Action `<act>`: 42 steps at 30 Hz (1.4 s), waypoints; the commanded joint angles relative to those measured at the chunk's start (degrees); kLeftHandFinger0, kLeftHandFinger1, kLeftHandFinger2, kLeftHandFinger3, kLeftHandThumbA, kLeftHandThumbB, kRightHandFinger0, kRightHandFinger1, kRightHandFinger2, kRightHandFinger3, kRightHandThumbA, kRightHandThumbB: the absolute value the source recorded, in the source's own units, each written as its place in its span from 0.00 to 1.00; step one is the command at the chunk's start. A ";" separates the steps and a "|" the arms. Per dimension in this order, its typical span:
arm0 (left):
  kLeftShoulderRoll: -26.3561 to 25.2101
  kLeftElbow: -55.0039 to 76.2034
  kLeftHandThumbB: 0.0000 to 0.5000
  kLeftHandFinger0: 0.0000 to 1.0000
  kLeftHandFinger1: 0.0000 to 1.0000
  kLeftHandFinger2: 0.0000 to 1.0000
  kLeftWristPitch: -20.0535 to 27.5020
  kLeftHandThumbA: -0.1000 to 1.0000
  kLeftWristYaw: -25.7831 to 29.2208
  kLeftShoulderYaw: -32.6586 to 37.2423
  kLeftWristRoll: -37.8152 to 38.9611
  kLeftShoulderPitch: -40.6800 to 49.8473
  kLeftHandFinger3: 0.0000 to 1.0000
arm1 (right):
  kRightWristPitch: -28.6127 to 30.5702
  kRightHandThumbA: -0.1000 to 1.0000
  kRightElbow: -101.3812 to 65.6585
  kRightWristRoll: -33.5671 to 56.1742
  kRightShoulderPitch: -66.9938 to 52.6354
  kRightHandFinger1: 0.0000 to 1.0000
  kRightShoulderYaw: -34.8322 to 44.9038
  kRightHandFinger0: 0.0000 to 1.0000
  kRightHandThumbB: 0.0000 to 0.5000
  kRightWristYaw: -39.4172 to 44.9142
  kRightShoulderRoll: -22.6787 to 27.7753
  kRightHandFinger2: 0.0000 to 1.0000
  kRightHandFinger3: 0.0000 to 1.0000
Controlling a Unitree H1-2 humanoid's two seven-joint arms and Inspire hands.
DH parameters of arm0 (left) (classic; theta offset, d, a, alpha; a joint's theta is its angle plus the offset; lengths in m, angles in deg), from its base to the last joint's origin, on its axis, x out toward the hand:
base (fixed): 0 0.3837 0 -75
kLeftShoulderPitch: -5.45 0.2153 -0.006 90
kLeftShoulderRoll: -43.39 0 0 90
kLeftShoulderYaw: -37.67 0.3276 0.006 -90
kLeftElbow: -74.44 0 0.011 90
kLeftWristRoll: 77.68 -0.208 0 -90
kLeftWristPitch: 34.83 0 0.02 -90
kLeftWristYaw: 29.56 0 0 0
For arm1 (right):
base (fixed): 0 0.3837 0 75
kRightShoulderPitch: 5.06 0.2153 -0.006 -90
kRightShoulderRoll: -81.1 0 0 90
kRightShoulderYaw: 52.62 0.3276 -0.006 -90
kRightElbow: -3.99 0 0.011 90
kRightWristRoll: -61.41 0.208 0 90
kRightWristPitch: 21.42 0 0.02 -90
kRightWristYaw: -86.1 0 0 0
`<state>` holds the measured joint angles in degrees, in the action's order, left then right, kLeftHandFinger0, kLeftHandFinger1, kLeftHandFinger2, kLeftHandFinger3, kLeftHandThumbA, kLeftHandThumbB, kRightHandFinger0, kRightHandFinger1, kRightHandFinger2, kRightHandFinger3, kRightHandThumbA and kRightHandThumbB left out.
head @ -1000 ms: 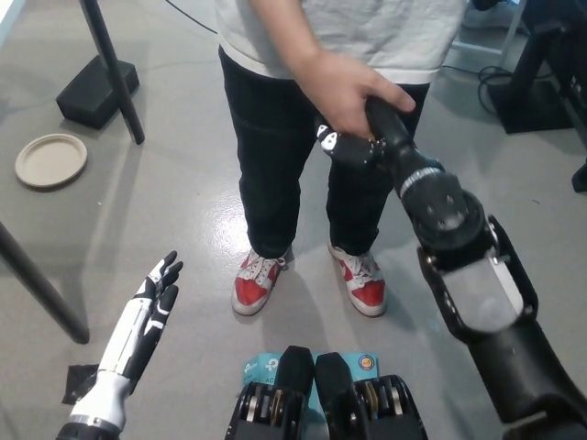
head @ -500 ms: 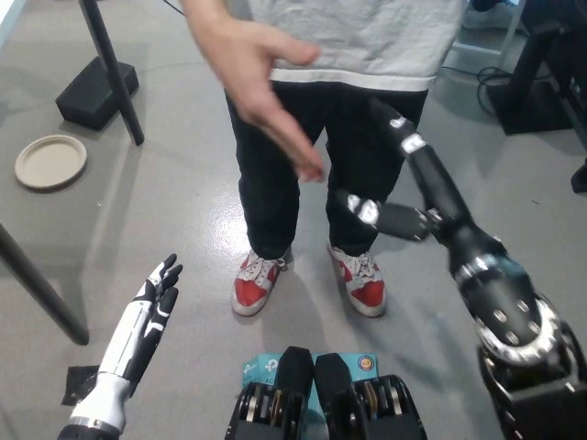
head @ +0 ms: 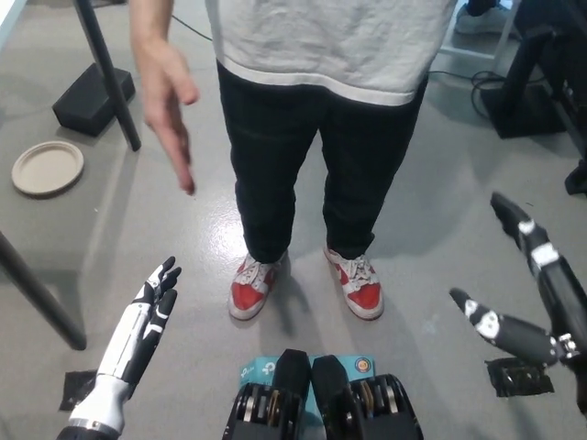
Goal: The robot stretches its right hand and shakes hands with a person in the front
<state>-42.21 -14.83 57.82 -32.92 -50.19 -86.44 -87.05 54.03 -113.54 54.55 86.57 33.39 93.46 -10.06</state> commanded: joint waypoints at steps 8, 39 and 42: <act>-0.37 1.07 0.08 1.00 1.00 1.00 1.81 1.00 0.63 -0.88 0.27 -0.60 1.00 | 15.22 0.86 26.44 7.53 3.20 1.00 3.38 1.00 0.58 0.70 -2.78 1.00 1.00; -0.49 1.23 0.06 1.00 1.00 1.00 1.35 1.00 0.04 -0.86 1.02 -1.37 1.00 | 19.98 0.87 31.24 7.09 3.97 1.00 3.03 1.00 0.64 1.02 -3.09 1.00 1.00; -0.60 1.14 0.04 1.00 1.00 1.00 1.53 1.00 0.30 -0.79 0.43 -1.38 1.00 | 20.09 0.87 31.39 7.01 4.15 1.00 2.87 1.00 0.64 1.14 -3.04 1.00 1.00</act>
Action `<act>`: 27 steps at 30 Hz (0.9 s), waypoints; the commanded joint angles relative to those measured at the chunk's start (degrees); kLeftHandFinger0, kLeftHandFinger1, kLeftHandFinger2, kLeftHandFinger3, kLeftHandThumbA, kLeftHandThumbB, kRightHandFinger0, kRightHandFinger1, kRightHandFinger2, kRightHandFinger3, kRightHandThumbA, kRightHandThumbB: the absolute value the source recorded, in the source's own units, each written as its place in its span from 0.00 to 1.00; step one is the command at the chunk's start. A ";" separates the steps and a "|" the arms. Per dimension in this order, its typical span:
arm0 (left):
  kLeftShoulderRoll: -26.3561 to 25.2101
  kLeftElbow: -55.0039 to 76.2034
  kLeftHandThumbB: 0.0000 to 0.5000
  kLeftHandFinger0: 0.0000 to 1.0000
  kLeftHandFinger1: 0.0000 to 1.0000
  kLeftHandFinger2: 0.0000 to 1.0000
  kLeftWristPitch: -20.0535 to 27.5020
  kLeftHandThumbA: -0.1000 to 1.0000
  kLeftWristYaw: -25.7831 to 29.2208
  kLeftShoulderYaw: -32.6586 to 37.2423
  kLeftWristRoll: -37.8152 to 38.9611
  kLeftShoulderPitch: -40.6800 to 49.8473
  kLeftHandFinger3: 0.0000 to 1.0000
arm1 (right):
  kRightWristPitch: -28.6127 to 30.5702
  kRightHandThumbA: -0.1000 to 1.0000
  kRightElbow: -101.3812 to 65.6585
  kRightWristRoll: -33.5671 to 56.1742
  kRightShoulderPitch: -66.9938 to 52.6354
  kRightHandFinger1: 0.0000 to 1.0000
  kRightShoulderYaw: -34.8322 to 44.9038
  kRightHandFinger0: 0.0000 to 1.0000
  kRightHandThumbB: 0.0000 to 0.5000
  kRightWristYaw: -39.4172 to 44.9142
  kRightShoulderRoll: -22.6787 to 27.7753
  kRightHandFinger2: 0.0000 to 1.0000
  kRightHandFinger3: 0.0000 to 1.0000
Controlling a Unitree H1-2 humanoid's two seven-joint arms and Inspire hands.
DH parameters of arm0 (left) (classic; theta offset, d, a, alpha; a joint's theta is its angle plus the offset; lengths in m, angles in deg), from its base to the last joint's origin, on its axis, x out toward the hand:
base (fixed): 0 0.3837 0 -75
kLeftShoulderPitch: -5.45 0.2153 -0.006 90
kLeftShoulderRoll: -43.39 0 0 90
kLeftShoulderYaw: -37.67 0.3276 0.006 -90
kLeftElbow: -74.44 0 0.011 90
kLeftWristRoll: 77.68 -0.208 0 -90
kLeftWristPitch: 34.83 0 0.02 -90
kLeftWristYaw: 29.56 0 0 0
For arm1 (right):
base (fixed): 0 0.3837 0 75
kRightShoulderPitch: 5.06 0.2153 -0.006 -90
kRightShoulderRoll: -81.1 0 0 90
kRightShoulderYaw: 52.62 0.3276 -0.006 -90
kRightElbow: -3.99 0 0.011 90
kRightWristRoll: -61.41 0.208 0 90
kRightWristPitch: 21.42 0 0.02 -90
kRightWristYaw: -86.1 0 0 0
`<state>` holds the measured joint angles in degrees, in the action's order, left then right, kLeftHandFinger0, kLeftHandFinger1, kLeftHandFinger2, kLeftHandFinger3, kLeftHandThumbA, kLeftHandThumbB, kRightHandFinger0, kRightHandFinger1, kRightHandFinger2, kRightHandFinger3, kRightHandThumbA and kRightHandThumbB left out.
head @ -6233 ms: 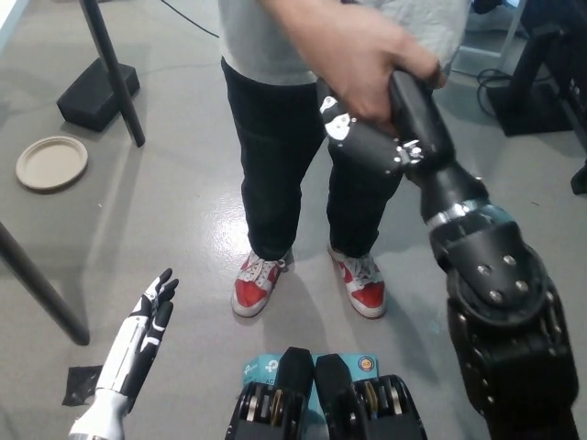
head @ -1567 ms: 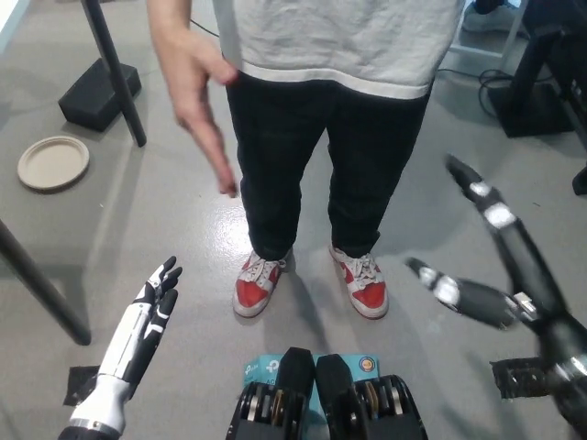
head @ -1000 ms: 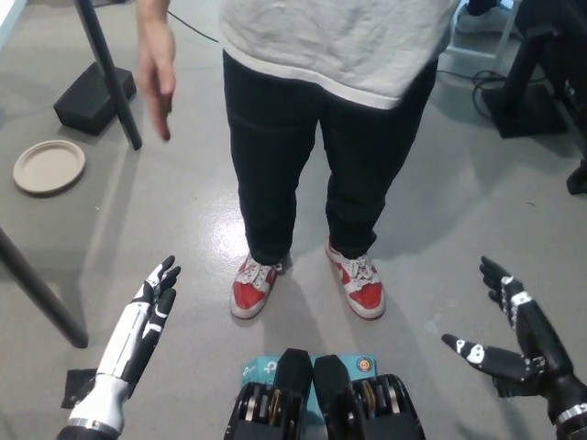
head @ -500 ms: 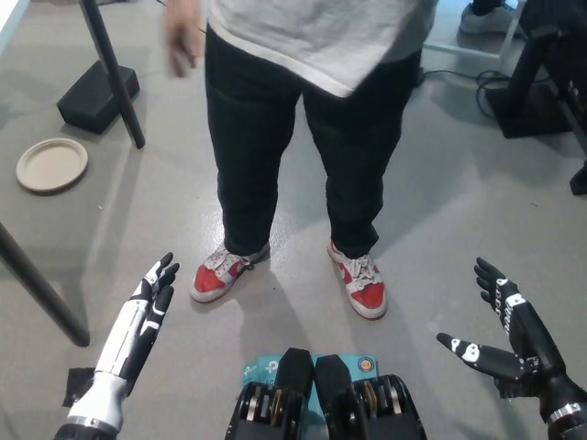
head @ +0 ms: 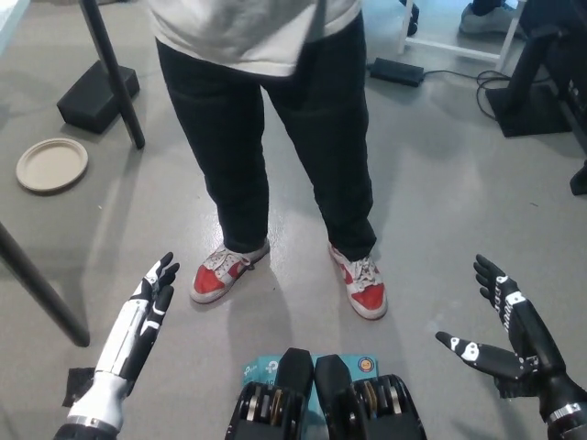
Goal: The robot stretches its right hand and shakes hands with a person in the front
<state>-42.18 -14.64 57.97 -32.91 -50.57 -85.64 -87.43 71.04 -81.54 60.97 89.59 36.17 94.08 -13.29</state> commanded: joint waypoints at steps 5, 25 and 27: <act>-0.49 1.21 0.04 1.00 1.00 1.00 0.89 1.00 0.21 -0.45 -0.16 -0.63 1.00 | 3.10 0.86 -0.62 0.16 0.95 1.00 -0.19 1.00 0.61 0.48 0.33 1.00 1.00; -0.25 1.27 0.06 1.00 1.00 1.00 1.20 1.00 0.56 0.61 -2.22 -0.11 1.00 | 1.91 0.84 -11.00 -0.91 1.57 1.00 0.06 1.00 0.63 -1.84 -1.65 1.00 1.00; 0.01 1.33 0.06 1.00 1.00 1.00 1.15 1.00 0.38 0.44 -1.35 -0.07 1.00 | 2.13 0.84 -9.40 -0.84 1.36 1.00 -0.08 1.00 0.63 -1.97 -2.15 1.00 1.00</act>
